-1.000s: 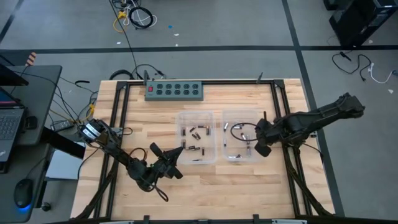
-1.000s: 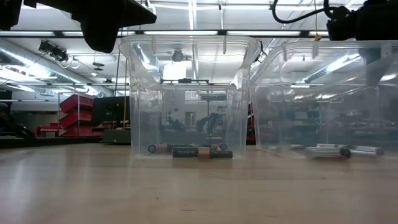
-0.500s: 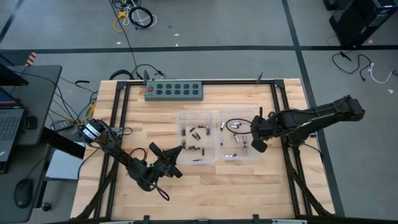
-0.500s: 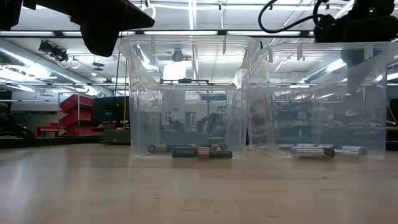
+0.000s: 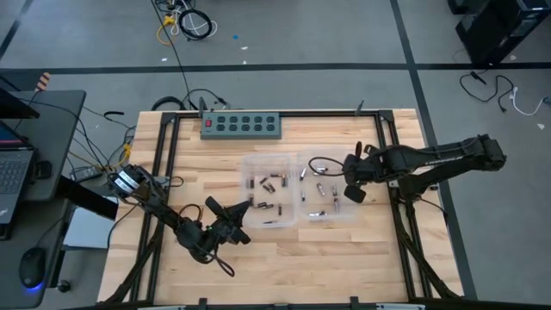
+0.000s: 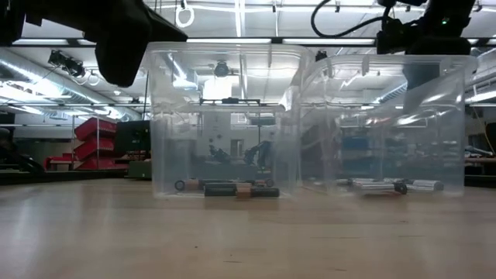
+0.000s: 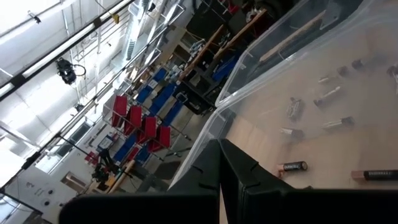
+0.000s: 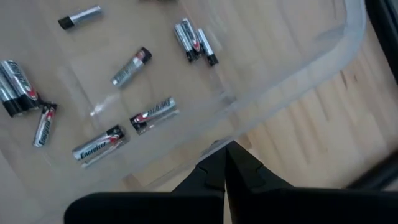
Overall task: Sort batteries
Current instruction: Move the transparent bins to the top right
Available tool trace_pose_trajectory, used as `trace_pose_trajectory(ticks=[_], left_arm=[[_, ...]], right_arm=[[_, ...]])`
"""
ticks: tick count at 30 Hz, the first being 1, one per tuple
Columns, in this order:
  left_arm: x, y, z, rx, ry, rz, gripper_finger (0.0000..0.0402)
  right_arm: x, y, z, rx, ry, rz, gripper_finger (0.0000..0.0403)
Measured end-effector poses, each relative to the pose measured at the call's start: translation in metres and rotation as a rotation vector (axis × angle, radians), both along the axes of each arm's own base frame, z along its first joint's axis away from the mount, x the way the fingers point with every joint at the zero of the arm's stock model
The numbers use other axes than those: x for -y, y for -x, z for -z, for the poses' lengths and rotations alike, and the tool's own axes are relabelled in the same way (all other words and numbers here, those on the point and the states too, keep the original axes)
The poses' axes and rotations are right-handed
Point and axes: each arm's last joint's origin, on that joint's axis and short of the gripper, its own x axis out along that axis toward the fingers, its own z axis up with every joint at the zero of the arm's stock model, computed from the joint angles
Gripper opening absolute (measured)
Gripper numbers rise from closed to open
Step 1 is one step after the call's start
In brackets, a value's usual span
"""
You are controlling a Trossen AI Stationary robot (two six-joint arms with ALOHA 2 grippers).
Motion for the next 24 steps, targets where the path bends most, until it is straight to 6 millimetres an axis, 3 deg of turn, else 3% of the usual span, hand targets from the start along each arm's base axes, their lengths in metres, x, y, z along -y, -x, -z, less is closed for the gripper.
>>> trace_pose_trajectory(ticks=[15,20,24], left_arm=[[-0.003,-0.002,0.002,-0.025,-0.029,0.000,0.0000],[0.002,-0.008,-0.019,0.015,-0.080,0.102,0.0000],[0.006,-0.012,-0.033,-0.013,-0.113,0.079,0.0000]], right_arm=[[0.000,0.000,0.001,0.014,-0.088,0.069,0.0000],[-0.001,0.013,0.002,-0.080,-0.043,0.136,0.0000],[-0.002,0.018,0.000,-0.080,-0.016,0.174,0.0000]])
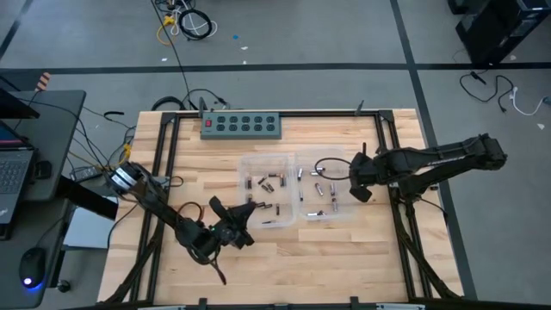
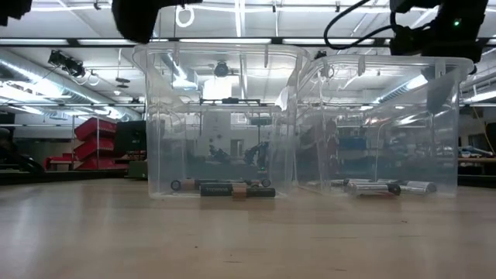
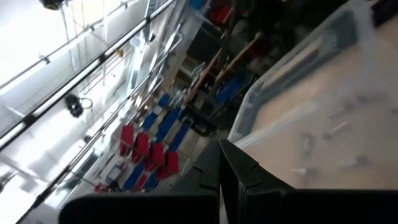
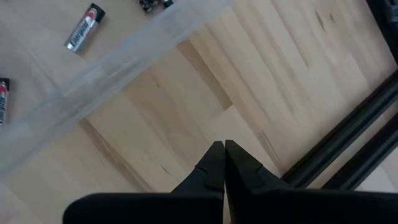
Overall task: Sort batteries
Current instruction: Move the transparent bins to the top right
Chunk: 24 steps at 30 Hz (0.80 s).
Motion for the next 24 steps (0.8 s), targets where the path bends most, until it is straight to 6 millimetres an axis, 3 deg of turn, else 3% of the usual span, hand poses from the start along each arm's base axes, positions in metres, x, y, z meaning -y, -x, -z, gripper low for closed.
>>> trace_pose_trajectory(ticks=[7,11,15,20,24], left_arm=[[-0.001,0.011,-0.027,0.077,0.082,0.004,0.0000],[0.000,0.028,-0.054,0.152,0.151,0.050,0.0000],[0.000,0.054,-0.066,0.112,0.149,0.094,0.0000],[-0.014,0.088,-0.066,0.141,0.206,0.152,0.0000],[-0.023,0.104,-0.055,0.285,0.363,0.271,0.0000]], right_arm=[[-0.006,0.002,-0.002,0.031,0.005,-0.016,0.0000],[-0.008,0.002,-0.002,0.037,0.009,-0.030,0.0000],[-0.008,0.001,-0.003,0.050,0.007,-0.015,0.0000],[-0.009,-0.001,-0.003,0.075,0.005,-0.013,0.0000],[-0.009,-0.005,-0.003,0.115,0.009,-0.016,0.0000]])
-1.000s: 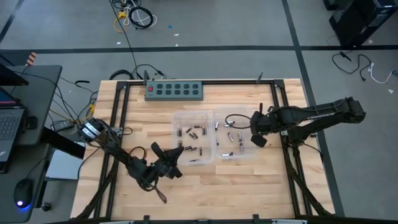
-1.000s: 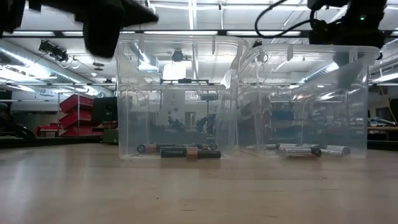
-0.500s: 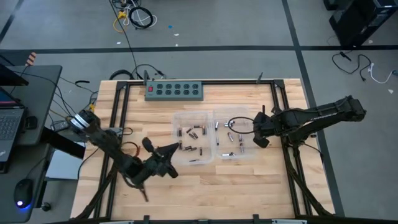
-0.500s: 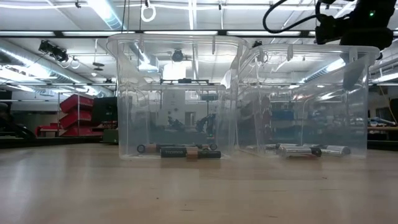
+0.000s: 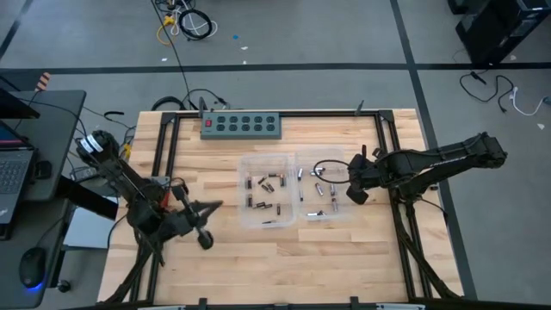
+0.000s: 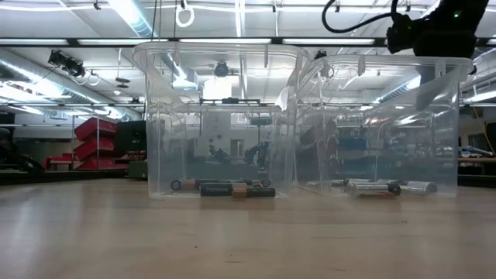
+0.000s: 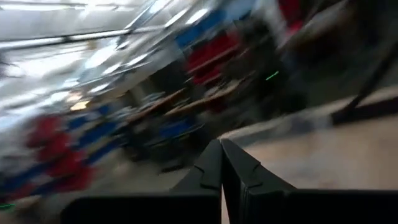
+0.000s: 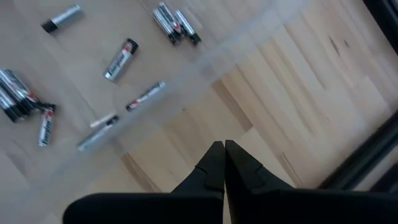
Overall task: Sort batteries
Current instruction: Move the transparent bins to the top right
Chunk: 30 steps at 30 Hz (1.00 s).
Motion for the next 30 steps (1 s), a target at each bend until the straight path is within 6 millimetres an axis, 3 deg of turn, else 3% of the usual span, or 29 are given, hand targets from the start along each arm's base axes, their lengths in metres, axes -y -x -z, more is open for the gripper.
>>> trace_pose_trajectory(ticks=[5,8,12,16,19,26,30], left_arm=[[0.018,0.016,0.019,0.168,0.081,0.479,0.0000],[0.032,0.025,0.037,0.064,0.063,0.645,0.0000],[0.031,0.028,0.063,-0.074,0.192,0.521,0.0000],[0.008,0.023,0.086,-0.030,0.378,0.251,0.0000],[-0.008,0.021,0.100,0.003,0.432,0.156,0.0000],[-0.049,0.017,0.134,0.022,0.559,0.057,0.0000],[-0.063,0.011,0.140,0.012,0.609,0.044,0.0000]], right_arm=[[-0.001,-0.003,-0.001,0.029,-0.001,-0.018,0.0000],[-0.001,-0.003,-0.001,0.029,0.000,-0.022,0.0000],[-0.001,-0.003,-0.001,0.029,0.000,-0.023,0.0000],[-0.001,-0.004,-0.001,0.033,-0.001,-0.023,0.0000],[-0.001,-0.005,-0.001,0.046,-0.003,-0.023,0.0000],[-0.001,-0.004,-0.001,0.033,0.002,-0.032,0.0000],[0.000,-0.004,-0.001,0.033,0.017,-0.034,0.0000]])
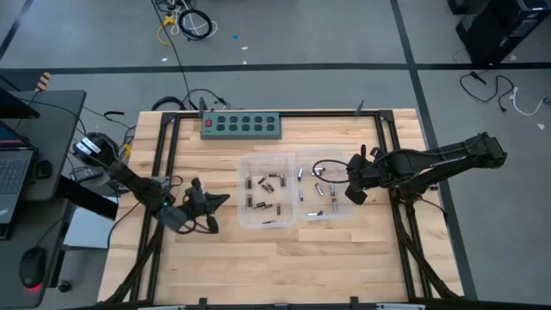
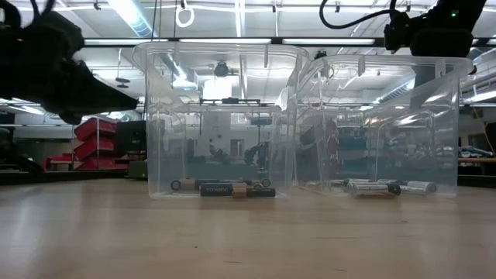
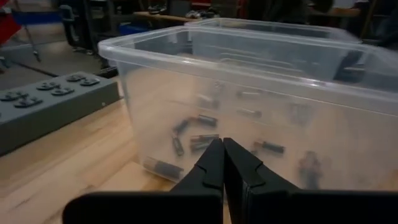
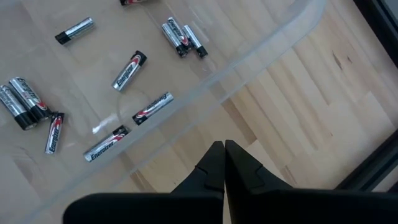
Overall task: Sort batteries
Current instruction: Move the transparent bins to the top right
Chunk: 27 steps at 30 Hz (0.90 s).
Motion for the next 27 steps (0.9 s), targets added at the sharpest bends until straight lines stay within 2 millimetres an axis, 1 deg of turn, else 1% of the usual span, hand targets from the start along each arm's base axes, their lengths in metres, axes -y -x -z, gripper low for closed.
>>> trace_pose_trajectory(ticks=[6,12,16,21,27], left_arm=[[-0.019,-0.014,0.004,-0.053,0.010,0.008,0.0000],[-0.028,-0.024,0.004,-0.076,0.009,-0.004,0.0000],[-0.031,-0.031,0.006,-0.100,0.019,0.010,0.0000],[-0.030,-0.043,0.008,-0.124,0.008,0.001,0.0000],[-0.029,-0.060,0.008,-0.152,-0.016,0.003,0.0000]], right_arm=[[0.000,0.000,0.000,0.000,0.003,0.001,0.0000],[-0.002,0.003,-0.005,0.028,0.046,-0.010,0.0000],[-0.007,0.006,-0.013,0.095,0.053,-0.020,0.0000],[-0.016,0.006,-0.018,0.177,0.032,-0.064,0.0000],[-0.036,0.000,-0.021,0.285,-0.008,-0.162,0.0000]])
